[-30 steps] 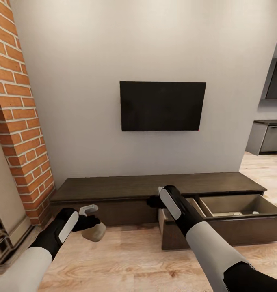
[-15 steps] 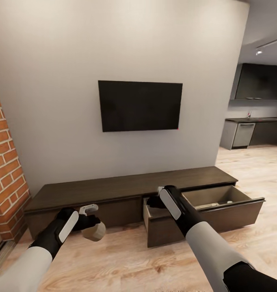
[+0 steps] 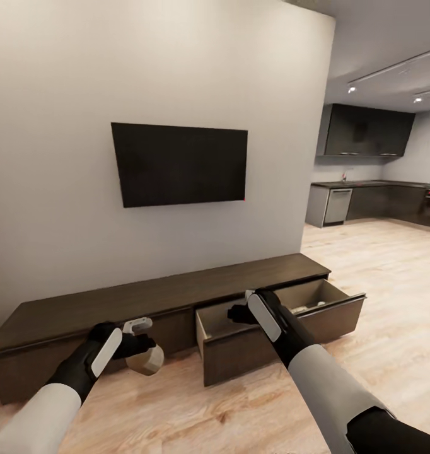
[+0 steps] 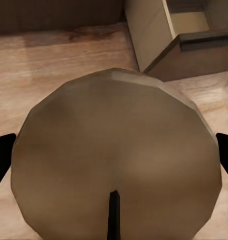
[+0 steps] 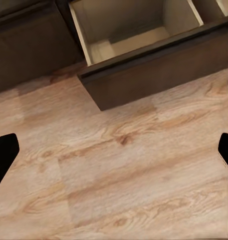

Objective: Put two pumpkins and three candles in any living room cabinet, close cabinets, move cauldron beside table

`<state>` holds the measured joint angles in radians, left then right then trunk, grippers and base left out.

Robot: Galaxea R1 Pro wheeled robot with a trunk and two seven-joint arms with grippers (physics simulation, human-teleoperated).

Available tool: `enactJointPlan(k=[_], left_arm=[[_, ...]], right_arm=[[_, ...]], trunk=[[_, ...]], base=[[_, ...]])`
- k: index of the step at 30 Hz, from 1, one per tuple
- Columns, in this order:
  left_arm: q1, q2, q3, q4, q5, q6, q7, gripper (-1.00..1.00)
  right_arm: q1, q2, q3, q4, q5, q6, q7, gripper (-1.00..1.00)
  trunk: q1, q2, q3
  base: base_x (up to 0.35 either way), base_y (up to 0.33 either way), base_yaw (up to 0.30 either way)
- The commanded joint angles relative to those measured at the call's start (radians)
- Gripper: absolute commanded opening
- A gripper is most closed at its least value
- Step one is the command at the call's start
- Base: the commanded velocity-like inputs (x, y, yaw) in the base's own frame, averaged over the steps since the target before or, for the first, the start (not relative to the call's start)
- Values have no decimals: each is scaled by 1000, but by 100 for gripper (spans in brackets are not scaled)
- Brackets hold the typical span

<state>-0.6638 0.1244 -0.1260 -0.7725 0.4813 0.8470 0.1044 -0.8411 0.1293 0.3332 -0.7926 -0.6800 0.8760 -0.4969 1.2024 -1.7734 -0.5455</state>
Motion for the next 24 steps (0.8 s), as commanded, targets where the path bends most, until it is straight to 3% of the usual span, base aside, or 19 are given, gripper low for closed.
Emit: enactJointPlan(k=[1, 24], left_arm=[[0, 1, -4, -2, 13, 3, 10, -100], [0, 1, -4, -2, 13, 3, 10, -100]], right_arm=[[-1, 0, 3, 0, -10, 0, -10, 100], [-1, 0, 3, 0, -10, 1, -9, 100]], trunk=[[0, -1, -1], [0, -1, -1]], base=[[72, -79, -290], [79, -85, -289]])
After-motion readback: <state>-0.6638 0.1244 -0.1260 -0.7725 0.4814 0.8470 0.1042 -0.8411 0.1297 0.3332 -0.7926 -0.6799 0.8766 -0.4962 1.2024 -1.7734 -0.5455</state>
